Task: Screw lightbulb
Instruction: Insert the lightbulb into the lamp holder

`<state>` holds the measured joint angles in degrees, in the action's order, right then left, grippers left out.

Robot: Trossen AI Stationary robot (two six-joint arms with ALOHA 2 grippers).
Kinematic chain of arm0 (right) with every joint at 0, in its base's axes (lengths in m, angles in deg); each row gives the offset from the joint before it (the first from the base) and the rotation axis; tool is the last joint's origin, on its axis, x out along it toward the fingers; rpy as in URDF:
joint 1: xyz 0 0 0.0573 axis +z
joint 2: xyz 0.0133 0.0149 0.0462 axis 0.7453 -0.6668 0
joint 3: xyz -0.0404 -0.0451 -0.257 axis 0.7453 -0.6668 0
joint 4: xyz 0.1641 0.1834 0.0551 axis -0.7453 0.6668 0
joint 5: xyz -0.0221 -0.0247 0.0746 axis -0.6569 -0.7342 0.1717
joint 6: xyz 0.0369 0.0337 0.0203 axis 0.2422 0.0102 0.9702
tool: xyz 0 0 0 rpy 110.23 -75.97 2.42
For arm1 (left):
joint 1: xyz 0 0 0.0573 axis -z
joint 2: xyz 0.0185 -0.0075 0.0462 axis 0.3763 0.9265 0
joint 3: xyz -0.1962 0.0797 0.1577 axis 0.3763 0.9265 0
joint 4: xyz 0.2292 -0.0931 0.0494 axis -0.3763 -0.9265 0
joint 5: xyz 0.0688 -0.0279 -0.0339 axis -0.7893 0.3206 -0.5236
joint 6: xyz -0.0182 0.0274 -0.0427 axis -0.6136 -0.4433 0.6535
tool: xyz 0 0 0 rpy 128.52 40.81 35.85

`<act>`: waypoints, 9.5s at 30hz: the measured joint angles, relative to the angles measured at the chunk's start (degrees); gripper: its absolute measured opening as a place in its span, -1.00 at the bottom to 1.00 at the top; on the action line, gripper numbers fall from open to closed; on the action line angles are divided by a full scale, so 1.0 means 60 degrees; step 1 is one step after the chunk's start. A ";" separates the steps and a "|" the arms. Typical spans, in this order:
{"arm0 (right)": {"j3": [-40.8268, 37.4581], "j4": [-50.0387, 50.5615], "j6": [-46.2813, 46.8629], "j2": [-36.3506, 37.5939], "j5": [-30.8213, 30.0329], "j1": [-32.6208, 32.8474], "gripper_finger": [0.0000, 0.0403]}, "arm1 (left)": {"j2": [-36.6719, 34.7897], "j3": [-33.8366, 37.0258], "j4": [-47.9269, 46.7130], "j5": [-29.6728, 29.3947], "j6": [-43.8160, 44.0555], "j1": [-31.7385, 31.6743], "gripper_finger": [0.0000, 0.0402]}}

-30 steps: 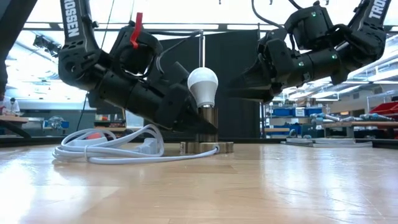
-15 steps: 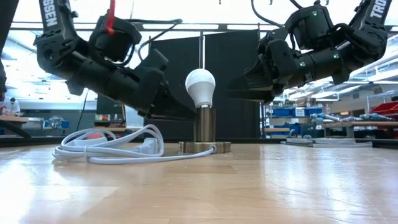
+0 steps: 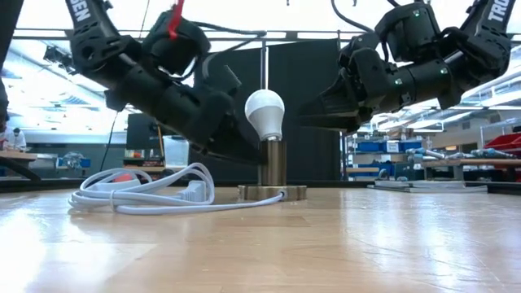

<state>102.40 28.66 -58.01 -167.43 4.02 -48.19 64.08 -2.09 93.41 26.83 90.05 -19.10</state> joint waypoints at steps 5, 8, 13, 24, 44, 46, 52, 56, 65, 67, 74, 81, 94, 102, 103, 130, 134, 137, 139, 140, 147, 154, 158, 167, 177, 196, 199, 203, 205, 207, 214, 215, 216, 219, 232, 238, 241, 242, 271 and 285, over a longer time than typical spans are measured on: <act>0.0000 -0.0005 0.0000 0.0000 -0.0002 0.0132 0.26 | 0.0090 -0.0486 -0.0518 -0.0214 -0.0489 -0.0079 0.19; 0.0000 -0.0007 0.0000 0.0000 -0.0015 0.0194 0.26 | 0.0090 -0.0540 -0.0543 -0.0212 -0.0513 -0.0146 0.19; 0.0000 -0.0005 -0.0092 0.0000 -0.0115 0.0247 0.26 | 0.0176 -0.0558 -0.0396 -0.0216 -0.0476 -0.0256 0.19; 0.0000 0.0022 -0.0292 0.0004 -0.0421 0.0254 0.26 | 0.1346 -0.0930 0.0675 -0.0307 -0.0372 -0.0316 0.22; -0.0540 -0.1002 0.0104 -0.0004 0.0039 0.0029 0.26 | 0.1402 -0.0941 0.0956 -0.0668 -0.1100 -0.0316 -0.14; -0.0730 -0.1309 0.0233 -0.0004 0.0244 -0.0132 0.26 | 0.1402 -0.0939 0.0956 -0.0668 -0.1221 -0.0316 -0.12; -0.0792 -0.1145 -0.0152 -0.0015 0.0581 -0.0518 0.34 | 0.1402 -0.0941 0.0952 -0.0656 -0.1272 -0.0316 -0.07; -0.0622 -0.1117 0.0020 -0.0015 0.1571 -0.1171 0.46 | 0.1402 -0.0934 0.1067 -0.0395 -0.1394 -0.0331 -0.07; 0.0021 -0.0209 -0.0435 -0.0343 0.2819 -0.1859 0.59 | 0.1402 -0.0926 0.1151 -0.0367 -0.1480 -0.0327 -0.06; 0.0004 -0.0643 -0.0490 -0.0817 0.3269 -0.2190 0.59 | 0.1402 -0.0926 0.1152 -0.0365 -0.1480 -0.0327 -0.06; 0.0108 -0.3073 -0.0118 -0.2683 0.4798 -0.2782 0.57 | 0.1402 -0.0926 0.1141 -0.0351 -0.1458 -0.0327 -0.06; 0.1021 -0.3664 0.0091 -0.3474 0.5761 -0.2650 0.57 | 0.1402 -0.0925 0.1134 -0.0345 -0.1440 -0.0327 -0.06; 0.2292 -0.2542 -0.0188 -0.3621 0.8217 -0.3101 0.57 | 0.1402 -0.0926 0.1131 0.0133 -0.1451 -0.0328 -0.06; 0.2433 -0.2346 -0.0669 -0.3621 0.8528 -0.3159 0.55 | 0.1402 -0.0926 0.1129 0.0491 -0.1467 -0.0547 -0.06; 0.2433 -0.2353 -0.0684 -0.3621 0.8528 -0.3159 0.54 | 0.1402 -0.0926 0.1131 0.0502 -0.1469 -0.0562 -0.06; 0.2437 -0.2448 -0.1158 -0.3621 0.7280 -0.2601 0.21 | 0.1402 -0.0926 0.1083 0.0548 -0.1283 -0.0568 -0.06; 0.2437 -0.2443 -0.1131 -0.3619 0.7406 -0.2658 0.08 | 0.1402 -0.0926 0.1076 0.0545 -0.1283 -0.0564 -0.06; 0.2437 -0.2441 -0.1082 -0.3617 0.7411 -0.2664 0.07 | 0.1402 -0.0926 0.1072 0.0544 -0.1283 -0.0564 -0.06; 0.2435 -0.2437 -0.1082 -0.3617 0.7413 -0.2664 0.06 | 0.1402 -0.0926 0.1069 0.0542 -0.1283 -0.0564 -0.06; 0.2437 -0.2423 -0.1082 -0.3617 0.7410 -0.2664 0.05 | 0.1402 -0.0926 0.1069 0.0542 -0.1283 -0.0564 -0.06; 0.2437 -0.2035 -0.1705 -0.3614 0.6664 -0.2367 0.01 | 0.1402 -0.0926 0.1065 0.0538 -0.1258 -0.0564 -0.06; 0.2441 -0.1429 -0.2526 -0.3588 0.5333 -0.1919 -0.01 | 0.1402 -0.0926 0.1033 0.0414 -0.1225 -0.0564 -0.06; 0.2441 -0.1359 -0.2518 -0.3588 0.4894 -0.1891 -0.08 | 0.1402 -0.0926 0.1045 0.0374 -0.1208 -0.0565 -0.06; 0.2422 -0.1301 -0.2038 -0.3588 0.3043 -0.1160 -0.13 | 0.1394 -0.0897 0.1021 0.0338 -0.0928 -0.0560 -0.06; 0.2422 -0.1404 -0.0740 -0.3579 0.0450 -0.0310 0.06 | 0.1394 -0.0893 0.1010 0.0417 -0.0831 -0.0560 -0.02; 0.2306 -0.1207 -0.0729 -0.3362 0.2553 -0.0908 0.14 | 0.1399 -0.0839 0.1138 0.0141 -0.0761 -0.0560 0.01; 0.2306 -0.1173 -0.0877 -0.3355 0.3191 -0.1099 0.21 | 0.1402 -0.0839 0.1122 0.0148 -0.0802 -0.0560 0.01; 0.2288 -0.1028 -0.1028 -0.3355 0.3603 -0.1347 0.36 | 0.1402 -0.0821 0.1097 0.0156 -0.0762 -0.0560 0.01; 0.2288 -0.1020 -0.1155 -0.3355 0.3673 -0.1408 0.44 | 0.1402 -0.0821 0.1094 0.0159 -0.0767 -0.0560 0.01; 0.2288 -0.1017 -0.1280 -0.3346 0.3690 -0.1428 0.51 | 0.1402 -0.0821 0.1094 0.0154 -0.0782 -0.0560 0.01; 0.2269 -0.0544 -0.1503 -0.3067 0.3852 -0.1440 0.63 | 0.1402 -0.0821 0.1083 0.0159 -0.0791 -0.0564 0.01; 0.2269 -0.0344 -0.1509 -0.2955 0.3874 -0.1451 0.64 | 0.1402 -0.0821 0.1087 0.0151 -0.0793 -0.0564 0.01; 0.2269 -0.0182 -0.1546 -0.2839 0.3907 -0.1454 0.65 | 0.1402 -0.0821 0.1091 0.0121 -0.0799 -0.0569 0.01; 0.2262 0.0368 -0.1716 -0.2519 0.3942 -0.1455 0.65 | 0.1402 -0.0824 0.1091 0.0120 -0.0801 -0.0587 0.01; 0.2262 0.2757 -0.2152 -0.1429 0.4167 -0.2002 0.65 | 0.1402 -0.0821 0.1069 0.0135 -0.0791 -0.0575 0.01; 0.2262 0.3326 -0.2043 -0.1184 0.4280 -0.1901 0.65 | 0.1402 -0.0821 0.1054 0.0161 -0.0788 -0.0571 0.01; 0.2262 0.3426 -0.1982 -0.1177 0.4231 -0.1738 0.65 | 0.1402 -0.0821 0.1037 0.0196 -0.0759 -0.0571 0.01; 0.2262 0.3442 -0.1950 -0.1177 0.4192 -0.1684 0.65 | 0.1402 -0.0821 0.1033 0.0197 -0.0755 -0.0571 0.01; 0.2266 0.4627 -0.1648 -0.0160 0.2041 -0.0624 0.60 | 0.1394 -0.0817 0.0981 0.0162 -0.0588 -0.0571 -0.02; 0.2266 0.4666 -0.1179 -0.0168 0.1761 -0.0272 0.60 | 0.1394 -0.0810 0.0978 0.0116 -0.0507 -0.0560 -0.02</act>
<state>115.99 56.66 -65.08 -168.44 14.59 -49.82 72.44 -6.95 99.28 27.53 87.01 -22.46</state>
